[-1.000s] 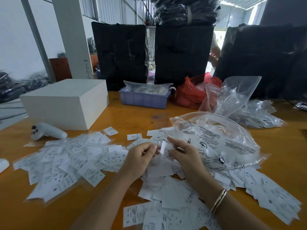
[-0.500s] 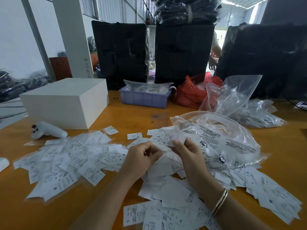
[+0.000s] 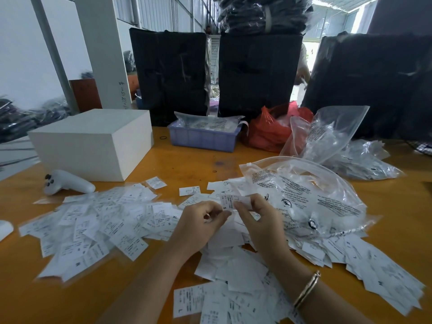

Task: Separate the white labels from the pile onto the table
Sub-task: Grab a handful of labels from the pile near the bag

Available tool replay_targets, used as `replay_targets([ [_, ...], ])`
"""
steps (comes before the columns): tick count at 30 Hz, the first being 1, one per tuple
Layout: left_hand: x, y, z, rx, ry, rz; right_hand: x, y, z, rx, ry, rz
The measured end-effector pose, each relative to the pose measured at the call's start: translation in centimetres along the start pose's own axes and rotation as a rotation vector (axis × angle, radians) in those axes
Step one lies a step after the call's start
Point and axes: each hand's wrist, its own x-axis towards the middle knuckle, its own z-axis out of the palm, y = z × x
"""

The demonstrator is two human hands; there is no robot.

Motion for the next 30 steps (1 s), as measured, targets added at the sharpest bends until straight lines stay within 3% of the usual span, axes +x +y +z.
replay_targets([
  [10,0.01,0.44,-0.40,-0.078,-0.060,0.002,-0.07,-0.55,-0.35,0.146,0.049,-0.059],
  [16,-0.21,0.61,-0.41,-0.080,-0.071,0.023,-0.05,-0.55,-0.09,0.063,-0.026,-0.115],
  [24,-0.23,0.70,-0.48,-0.077,-0.093,0.032,0.13,-0.17,-0.34,0.055,0.061,-0.082],
  [30,-0.22,0.50,-0.53,-0.067,-0.096,0.041,0.25,0.05,-0.54,-0.056,0.037,-0.127],
])
